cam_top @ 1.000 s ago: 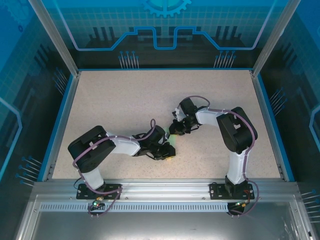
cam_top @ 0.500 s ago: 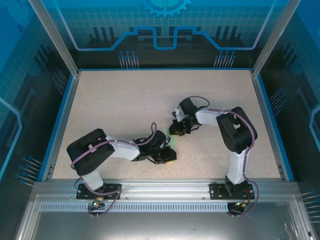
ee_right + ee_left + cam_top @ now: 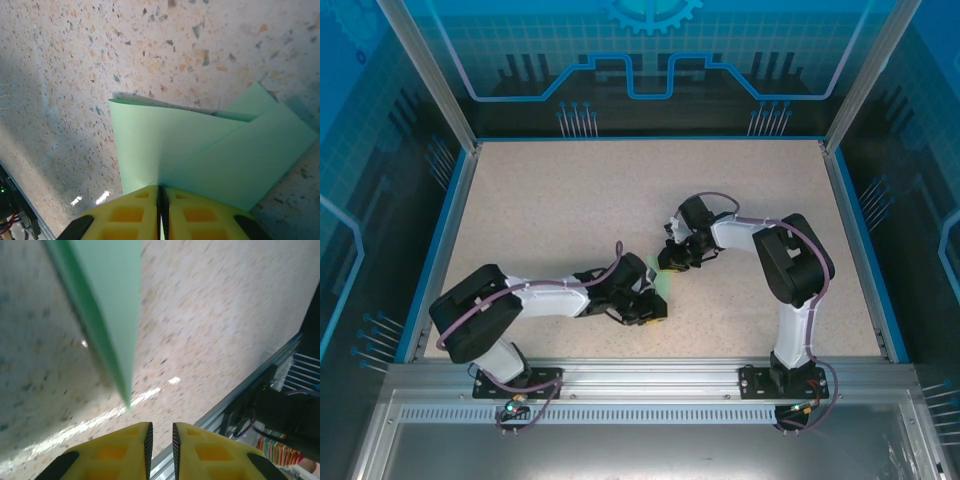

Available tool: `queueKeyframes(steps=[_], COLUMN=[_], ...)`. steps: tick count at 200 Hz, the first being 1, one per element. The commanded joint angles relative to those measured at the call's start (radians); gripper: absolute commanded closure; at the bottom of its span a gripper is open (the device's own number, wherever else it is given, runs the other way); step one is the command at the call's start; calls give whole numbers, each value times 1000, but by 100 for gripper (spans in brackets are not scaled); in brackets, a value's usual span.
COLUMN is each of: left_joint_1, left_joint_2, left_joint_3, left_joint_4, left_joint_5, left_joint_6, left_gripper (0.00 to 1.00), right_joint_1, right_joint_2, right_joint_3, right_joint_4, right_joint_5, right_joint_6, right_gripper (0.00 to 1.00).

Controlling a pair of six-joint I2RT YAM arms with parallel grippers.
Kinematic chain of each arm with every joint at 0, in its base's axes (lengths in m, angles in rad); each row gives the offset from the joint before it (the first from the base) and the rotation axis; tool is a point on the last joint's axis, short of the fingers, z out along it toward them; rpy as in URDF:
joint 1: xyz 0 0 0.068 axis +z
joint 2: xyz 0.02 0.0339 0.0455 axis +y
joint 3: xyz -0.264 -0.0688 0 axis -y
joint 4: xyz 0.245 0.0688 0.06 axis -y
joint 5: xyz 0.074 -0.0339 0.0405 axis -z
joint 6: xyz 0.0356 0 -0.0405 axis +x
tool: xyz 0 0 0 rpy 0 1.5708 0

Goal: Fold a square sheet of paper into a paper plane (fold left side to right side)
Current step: Fold the wing for the fifth time at the center of the table.

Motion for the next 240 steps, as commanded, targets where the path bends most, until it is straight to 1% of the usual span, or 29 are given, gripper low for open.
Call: queueKeyframes(steps=[1, 21, 61, 106, 169, 204, 217, 228, 240], left_joint_1=[35, 50, 51, 27, -56, -61, -59, -52, -37], left_joint_2=[11, 73, 190, 219, 179, 99, 45, -5, -64], left_joint_3=[65, 98, 139, 106, 3, -13, -3, 10, 26], left_joint_4=[-80, -69, -34, -24, 45, 67, 50, 3, -68], left_joint_5=[38, 50, 63, 64, 52, 55, 47, 24, -16], left_joint_6=[81, 103, 120, 102, 26, 32, 56, 87, 128], left_gripper=[79, 79, 80, 80, 80, 80, 78, 76, 71], right_joint_1=[-4, -4, -4, -2, -2, -5, -7, -9, -10], right_joint_2=[59, 54, 48, 46, 38, -4, -42, -83, -135], right_joint_3=[-18, -18, -20, -21, -18, 0, 14, 26, 35], right_joint_4=[-39, -40, -41, -44, -44, -35, -36, -43, -55], right_joint_5=[103, 103, 102, 103, 103, 93, 103, 120, 147], right_joint_6=[-15, -16, -17, -16, -20, -31, -36, -42, -51], right_gripper=[88, 88, 88, 88, 88, 85, 83, 79, 70])
